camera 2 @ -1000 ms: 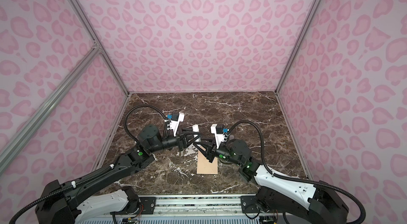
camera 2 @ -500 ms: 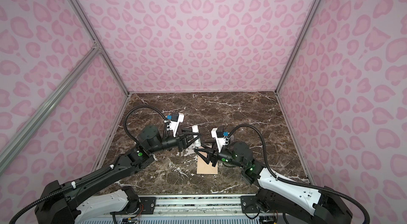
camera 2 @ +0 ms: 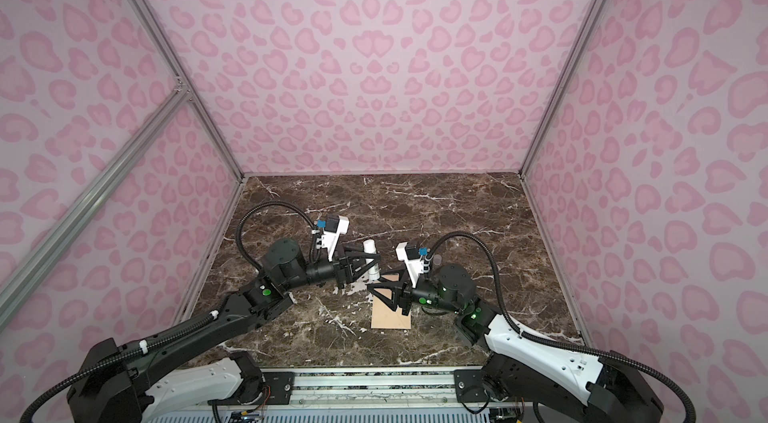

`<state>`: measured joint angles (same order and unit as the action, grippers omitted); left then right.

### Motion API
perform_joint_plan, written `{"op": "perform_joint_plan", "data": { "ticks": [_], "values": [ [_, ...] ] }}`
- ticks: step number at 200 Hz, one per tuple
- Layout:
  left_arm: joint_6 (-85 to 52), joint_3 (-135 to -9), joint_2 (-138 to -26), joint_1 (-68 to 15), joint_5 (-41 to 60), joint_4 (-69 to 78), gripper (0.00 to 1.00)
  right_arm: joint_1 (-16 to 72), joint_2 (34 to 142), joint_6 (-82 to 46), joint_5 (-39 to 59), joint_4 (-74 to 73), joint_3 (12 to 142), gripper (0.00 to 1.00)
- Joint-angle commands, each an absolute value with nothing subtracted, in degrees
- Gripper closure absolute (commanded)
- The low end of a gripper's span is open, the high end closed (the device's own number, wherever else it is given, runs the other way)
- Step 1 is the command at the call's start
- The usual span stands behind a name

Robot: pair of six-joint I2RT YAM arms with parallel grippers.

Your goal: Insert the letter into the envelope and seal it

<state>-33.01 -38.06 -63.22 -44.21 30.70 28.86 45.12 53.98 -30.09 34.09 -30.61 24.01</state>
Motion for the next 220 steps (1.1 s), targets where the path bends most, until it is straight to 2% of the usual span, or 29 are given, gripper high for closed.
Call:
{"op": "perform_joint_plan", "data": {
  "ticks": [1, 23, 98, 136, 220],
  "values": [
    [-32.4, -37.6, -62.8, -44.1, 31.6, 32.7, 0.85, 44.1, 53.4, -31.1, 33.6, -33.9, 23.9, 0.49],
    [-32.9, -37.3, -63.2, -44.2, 31.9, 33.7, 0.85, 43.2, 53.3, -31.3, 33.6, -33.8, 24.0, 0.49],
    [-33.7, -36.7, -63.9, -44.3, 31.7, 36.1, 0.86, 43.4, 54.8, -32.3, 35.5, -35.7, 24.3, 0.56],
    [-34.3, -36.6, -64.4, -44.3, 31.8, 37.3, 0.87, 43.7, 55.2, -32.3, 35.9, -35.7, 24.8, 0.67],
    [-34.5, -36.4, -65.1, -44.3, 30.8, 37.3, 0.87, 43.9, 54.0, -30.3, 34.0, -33.4, 25.1, 0.81]
  ]
}}
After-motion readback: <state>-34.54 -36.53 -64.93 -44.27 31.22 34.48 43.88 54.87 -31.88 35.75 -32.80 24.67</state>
